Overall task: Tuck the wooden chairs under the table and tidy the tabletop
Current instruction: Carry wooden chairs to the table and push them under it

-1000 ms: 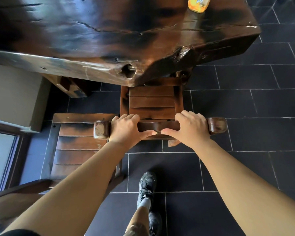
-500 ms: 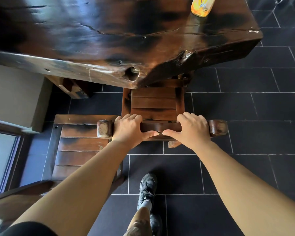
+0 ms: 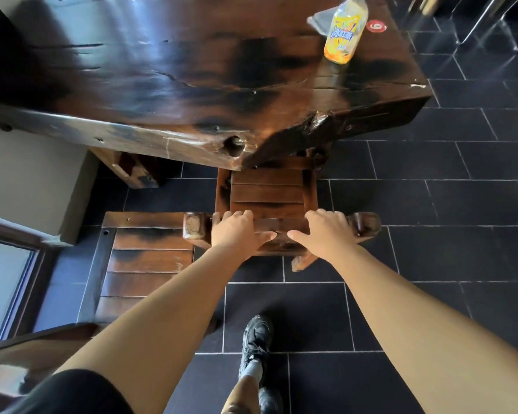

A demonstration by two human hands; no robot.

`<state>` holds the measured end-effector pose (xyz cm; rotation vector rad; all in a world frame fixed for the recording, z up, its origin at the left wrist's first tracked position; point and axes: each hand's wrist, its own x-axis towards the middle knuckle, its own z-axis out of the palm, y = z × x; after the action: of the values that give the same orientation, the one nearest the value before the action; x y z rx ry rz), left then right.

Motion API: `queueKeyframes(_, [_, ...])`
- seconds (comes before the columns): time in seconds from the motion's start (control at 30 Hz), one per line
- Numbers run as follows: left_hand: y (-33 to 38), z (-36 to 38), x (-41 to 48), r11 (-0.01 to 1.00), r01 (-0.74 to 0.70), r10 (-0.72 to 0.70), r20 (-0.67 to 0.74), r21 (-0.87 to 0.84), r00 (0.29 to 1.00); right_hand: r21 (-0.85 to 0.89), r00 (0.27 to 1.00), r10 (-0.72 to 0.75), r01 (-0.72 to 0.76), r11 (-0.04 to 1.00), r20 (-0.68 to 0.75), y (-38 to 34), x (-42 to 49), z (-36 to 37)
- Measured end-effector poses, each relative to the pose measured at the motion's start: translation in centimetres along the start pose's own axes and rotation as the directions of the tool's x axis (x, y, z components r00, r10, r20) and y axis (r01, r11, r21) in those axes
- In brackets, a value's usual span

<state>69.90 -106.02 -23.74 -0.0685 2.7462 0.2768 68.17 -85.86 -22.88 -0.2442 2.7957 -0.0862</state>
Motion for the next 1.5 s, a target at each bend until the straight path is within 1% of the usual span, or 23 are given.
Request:
queueKeyframes(0.17, [0.4, -3.0, -3.8, 0.997, -0.06, 0.061, 0.016, -0.043, 0.998, 0.098, 1.0, -0.004, 0.005, 0.995, -0.009, -0.8, -4.4, -2.4])
queueKeyframes(0.3, [0.9, -5.0, -8.7, 0.993, -0.114, 0.115, 0.05, -0.028, 0.992, 0.177, 1.0, 0.001, -0.004, 0.984, 0.013, -1.2, -9.1, -4.7])
queueKeyframes(0.4, [1.1, -5.6, -12.3, 0.992, -0.124, 0.124, 0.015, -0.023, 0.992, 0.238, 1.0, 0.024, -0.025, 0.971, 0.009, -1.4, -12.5, -6.1])
queueKeyframes(0.5, [1.2, -6.5, -15.7, 0.992, -0.128, 0.128, -0.024, -0.019, 0.992, 0.252, 1.0, 0.025, -0.027, 0.967, 0.013, -1.5, -15.8, -7.3])
queueKeyframes(0.63, [1.4, -7.3, -20.2, 0.991, -0.124, 0.121, -0.066, -0.048, 0.991, 0.252, 1.0, 0.021, -0.014, 0.968, -0.022, -2.0, -19.9, -8.1])
queueKeyframes(0.7, [1.3, -7.3, -22.3, 0.992, -0.115, 0.11, -0.074, -0.06, 0.991, 0.255, 1.0, 0.01, -0.007, 0.967, -0.01, -2.5, -21.8, -8.1])
queueKeyframes(0.83, [0.8, -7.2, -25.3, 0.993, -0.097, 0.09, -0.095, -0.064, 0.991, 0.24, 1.0, -0.024, 0.024, 0.971, -0.003, -3.9, -24.1, -7.9])
queueKeyframes(0.93, [-0.2, -7.6, -27.0, 0.997, -0.075, 0.072, -0.114, -0.026, 0.991, 0.221, 0.999, -0.048, 0.044, 0.974, 0.013, -5.4, -25.2, -7.7])
queueKeyframes(1.07, [-2.8, -7.8, -28.1, 0.994, -0.108, 0.11, -0.137, 0.022, 0.984, 0.235, 0.998, -0.052, 0.046, 0.971, 0.021, -7.9, -25.5, -7.5])
queueKeyframes(1.2, [-6.7, -7.9, -28.6, 0.995, -0.095, 0.098, -0.133, 0.03, 0.986, 0.263, 0.998, -0.057, 0.044, 0.964, 0.041, -11.5, -25.4, -6.5])
queueKeyframes(1.37, [-13.9, -7.8, -28.5, 0.997, -0.081, 0.081, -0.11, 0.01, 0.991, 0.279, 0.997, -0.057, 0.041, 0.959, 0.052, -18.3, -25.0, -5.2])
queueKeyframes(1.5, [-20.1, -8.3, -28.4, 0.992, -0.124, 0.127, -0.097, 0.037, 0.987, 0.296, 0.999, -0.027, 0.015, 0.955, 0.038, -24.6, -24.4, -4.6])
